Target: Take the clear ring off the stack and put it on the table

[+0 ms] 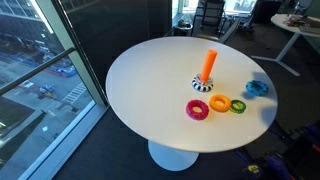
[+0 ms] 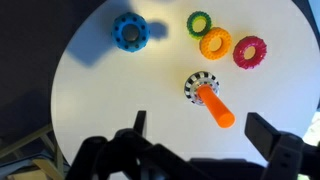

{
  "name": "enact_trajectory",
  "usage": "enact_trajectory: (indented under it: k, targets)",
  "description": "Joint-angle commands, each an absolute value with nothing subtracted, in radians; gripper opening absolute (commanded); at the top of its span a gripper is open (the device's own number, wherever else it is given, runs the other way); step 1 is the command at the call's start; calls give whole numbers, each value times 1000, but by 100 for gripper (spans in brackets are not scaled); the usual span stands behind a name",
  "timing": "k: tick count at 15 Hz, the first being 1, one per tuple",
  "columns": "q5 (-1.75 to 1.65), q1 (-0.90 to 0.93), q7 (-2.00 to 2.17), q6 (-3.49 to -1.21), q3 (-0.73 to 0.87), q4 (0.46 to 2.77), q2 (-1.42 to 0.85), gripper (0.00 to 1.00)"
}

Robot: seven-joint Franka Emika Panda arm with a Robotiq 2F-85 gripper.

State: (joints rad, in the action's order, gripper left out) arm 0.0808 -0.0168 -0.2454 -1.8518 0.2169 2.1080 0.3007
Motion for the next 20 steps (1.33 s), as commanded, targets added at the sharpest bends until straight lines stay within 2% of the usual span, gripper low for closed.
enact_trajectory:
  k: [1,11,20]
  targets:
    - [88,-42,-252,-1849,195,2105,298,100]
    - [88,-31,-250,-1831,168,2063,271,100]
    - [44,-2,-181,-1928,45,2107,209,100]
